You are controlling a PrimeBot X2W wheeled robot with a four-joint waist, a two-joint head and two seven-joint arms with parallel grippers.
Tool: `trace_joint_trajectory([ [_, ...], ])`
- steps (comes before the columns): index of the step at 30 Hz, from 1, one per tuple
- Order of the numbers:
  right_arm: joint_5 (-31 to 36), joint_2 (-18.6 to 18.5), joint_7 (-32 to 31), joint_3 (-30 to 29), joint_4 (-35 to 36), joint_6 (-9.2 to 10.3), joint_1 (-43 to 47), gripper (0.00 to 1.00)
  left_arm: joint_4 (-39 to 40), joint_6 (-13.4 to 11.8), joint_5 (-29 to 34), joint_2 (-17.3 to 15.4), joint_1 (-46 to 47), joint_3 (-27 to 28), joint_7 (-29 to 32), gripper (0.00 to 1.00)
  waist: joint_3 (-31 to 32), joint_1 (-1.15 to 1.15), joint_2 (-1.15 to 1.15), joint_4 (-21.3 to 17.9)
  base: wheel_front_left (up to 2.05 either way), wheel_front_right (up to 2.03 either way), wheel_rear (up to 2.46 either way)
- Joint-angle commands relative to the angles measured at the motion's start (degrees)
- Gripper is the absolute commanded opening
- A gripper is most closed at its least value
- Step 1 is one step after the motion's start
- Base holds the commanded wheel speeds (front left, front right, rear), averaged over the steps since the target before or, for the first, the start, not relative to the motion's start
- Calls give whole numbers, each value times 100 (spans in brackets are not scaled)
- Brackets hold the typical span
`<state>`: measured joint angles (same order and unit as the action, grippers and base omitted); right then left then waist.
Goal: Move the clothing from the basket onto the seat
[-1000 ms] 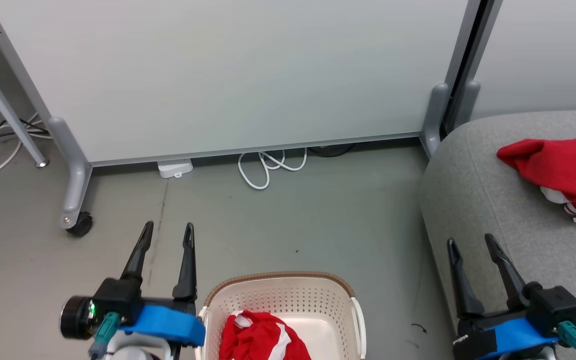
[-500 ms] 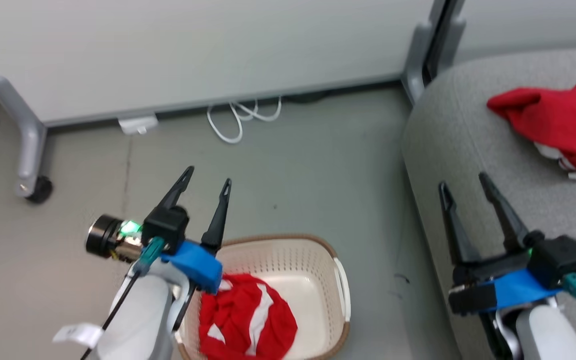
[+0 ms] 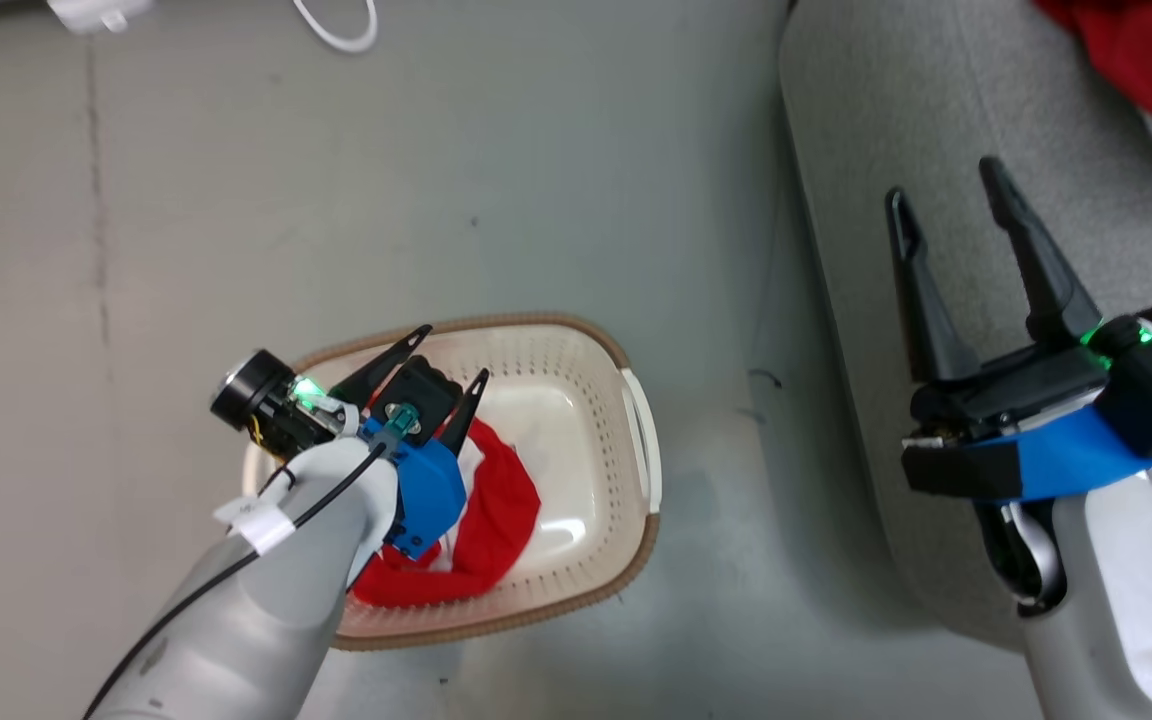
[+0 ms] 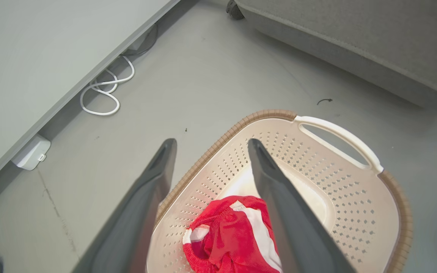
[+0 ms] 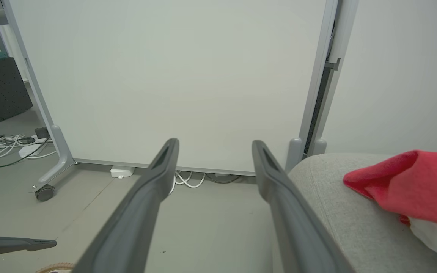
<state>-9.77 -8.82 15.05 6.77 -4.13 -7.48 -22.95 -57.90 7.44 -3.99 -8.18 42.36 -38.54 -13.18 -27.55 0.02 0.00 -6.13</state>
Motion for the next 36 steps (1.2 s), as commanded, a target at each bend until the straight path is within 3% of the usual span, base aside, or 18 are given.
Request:
trace_joint_trajectory([
  [1,-56,-54,20,12,65,-3,-175,100,-163,-3,-41,-9,248,-167,30,100,-518,-2,0,-186,0,0,0],
  [10,-56,-96,20,97,274,-3,-593,100,-1129,-2,-192,-39,1021,-1197,558,100,-1365,-2,0,-360,0,0,0],
  [17,-63,-73,20,99,480,-3,-792,100,-1437,-2,-456,-169,1404,-1745,1269,100,-1947,-2,0,-485,0,0,0],
  [27,-14,44,20,64,774,-3,-896,100,-1535,-2,-731,-353,1889,-2139,1926,100,-2573,-2,0,-621,0,0,0],
  [36,61,64,20,-16,990,-3,-822,100,-1583,-23,-1001,-348,2100,-2106,2314,100,-2955,-2,0,-665,0,0,0],
])
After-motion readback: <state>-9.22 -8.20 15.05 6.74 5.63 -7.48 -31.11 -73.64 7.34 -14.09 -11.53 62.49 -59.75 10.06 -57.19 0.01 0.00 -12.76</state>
